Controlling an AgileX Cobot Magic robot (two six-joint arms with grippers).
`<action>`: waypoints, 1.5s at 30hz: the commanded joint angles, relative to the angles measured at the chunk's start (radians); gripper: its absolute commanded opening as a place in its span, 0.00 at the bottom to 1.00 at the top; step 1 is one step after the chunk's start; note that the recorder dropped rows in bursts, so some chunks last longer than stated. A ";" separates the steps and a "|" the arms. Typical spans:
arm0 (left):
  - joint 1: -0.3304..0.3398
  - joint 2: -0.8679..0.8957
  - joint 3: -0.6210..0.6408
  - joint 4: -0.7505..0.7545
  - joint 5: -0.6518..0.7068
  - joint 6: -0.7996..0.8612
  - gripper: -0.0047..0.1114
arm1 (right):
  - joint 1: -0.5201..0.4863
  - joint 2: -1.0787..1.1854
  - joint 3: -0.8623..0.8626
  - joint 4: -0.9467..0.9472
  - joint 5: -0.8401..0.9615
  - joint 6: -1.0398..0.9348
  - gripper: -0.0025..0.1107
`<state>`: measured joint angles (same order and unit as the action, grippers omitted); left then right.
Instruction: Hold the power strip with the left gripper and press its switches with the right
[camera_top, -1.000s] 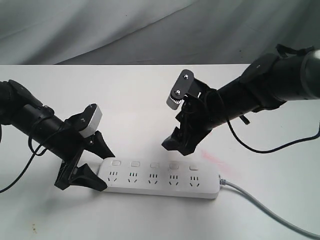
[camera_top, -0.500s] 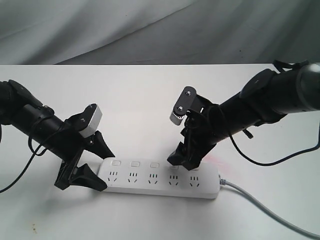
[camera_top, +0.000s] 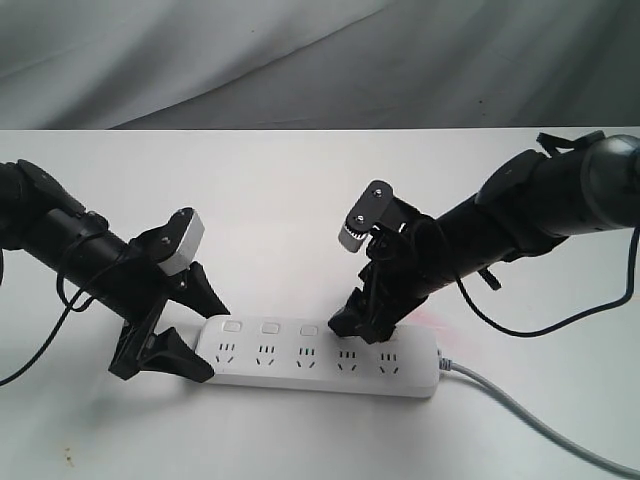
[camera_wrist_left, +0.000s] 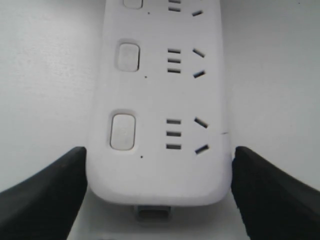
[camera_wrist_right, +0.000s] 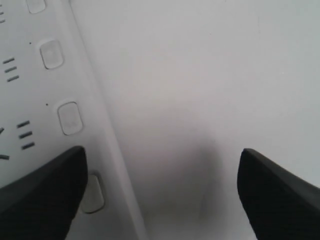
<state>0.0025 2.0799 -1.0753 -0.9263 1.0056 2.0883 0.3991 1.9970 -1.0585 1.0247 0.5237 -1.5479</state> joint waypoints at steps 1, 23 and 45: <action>-0.003 0.004 -0.001 -0.008 -0.003 0.005 0.45 | -0.001 0.030 0.035 -0.062 -0.045 -0.012 0.69; -0.003 0.004 -0.001 -0.008 -0.003 0.005 0.45 | -0.040 0.031 0.052 -0.145 -0.071 0.047 0.69; -0.003 0.004 -0.001 -0.008 -0.003 0.005 0.45 | -0.070 -0.258 0.086 0.106 0.003 -0.160 0.69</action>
<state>0.0025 2.0799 -1.0753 -0.9284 1.0056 2.0883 0.3536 1.7465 -0.9951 1.1526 0.5311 -1.7197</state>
